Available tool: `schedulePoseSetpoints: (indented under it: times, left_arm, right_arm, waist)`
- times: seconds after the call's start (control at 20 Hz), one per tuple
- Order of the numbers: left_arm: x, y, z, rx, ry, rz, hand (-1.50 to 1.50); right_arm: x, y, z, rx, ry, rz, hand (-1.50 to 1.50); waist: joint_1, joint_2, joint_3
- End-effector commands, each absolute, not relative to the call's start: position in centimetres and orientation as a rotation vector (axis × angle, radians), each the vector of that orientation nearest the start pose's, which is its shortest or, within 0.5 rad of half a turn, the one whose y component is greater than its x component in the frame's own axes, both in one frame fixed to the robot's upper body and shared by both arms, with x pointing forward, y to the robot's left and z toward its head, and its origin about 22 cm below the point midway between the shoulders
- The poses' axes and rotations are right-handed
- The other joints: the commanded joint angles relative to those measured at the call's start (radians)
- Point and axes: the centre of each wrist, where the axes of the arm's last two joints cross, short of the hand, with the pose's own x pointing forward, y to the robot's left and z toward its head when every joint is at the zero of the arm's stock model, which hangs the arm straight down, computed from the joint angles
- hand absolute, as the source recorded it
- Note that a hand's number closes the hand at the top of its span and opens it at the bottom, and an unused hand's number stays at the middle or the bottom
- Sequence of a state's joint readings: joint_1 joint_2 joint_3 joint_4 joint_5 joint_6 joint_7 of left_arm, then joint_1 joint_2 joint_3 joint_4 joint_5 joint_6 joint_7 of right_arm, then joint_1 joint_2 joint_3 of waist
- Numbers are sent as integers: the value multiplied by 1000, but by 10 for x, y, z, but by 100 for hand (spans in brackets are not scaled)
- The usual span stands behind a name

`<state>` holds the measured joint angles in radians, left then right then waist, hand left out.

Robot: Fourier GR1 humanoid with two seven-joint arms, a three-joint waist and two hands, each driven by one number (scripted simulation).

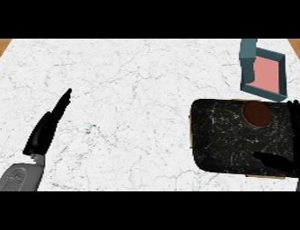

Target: Pick the cupcake from the tray and place it in the cardboard box

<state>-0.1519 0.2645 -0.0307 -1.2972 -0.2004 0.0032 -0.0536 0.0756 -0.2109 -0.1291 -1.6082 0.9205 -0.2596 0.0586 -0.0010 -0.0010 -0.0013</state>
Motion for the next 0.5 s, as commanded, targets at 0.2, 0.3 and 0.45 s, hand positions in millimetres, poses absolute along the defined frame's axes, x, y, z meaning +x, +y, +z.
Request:
schedulePoseSetpoints:
  times: [0.2, 0.3, 0.45]
  left_arm:
    - [278, 298, 1, 330, -1482, -416, 0]
    - [283, 290, -11, 304, -1477, -396, 0]
    - [278, 290, -3, 329, -1478, -436, 0]
  right_arm:
    - [249, -315, 4, -1181, -1335, 569, -150]
    - [240, -306, 0, -1168, -1347, 594, -150]
    - [257, -310, 2, -1147, -1354, 590, -150]
  waist:
    - [3, 1, 1]
    - [0, 1, 1]
    - [3, 1, 1]
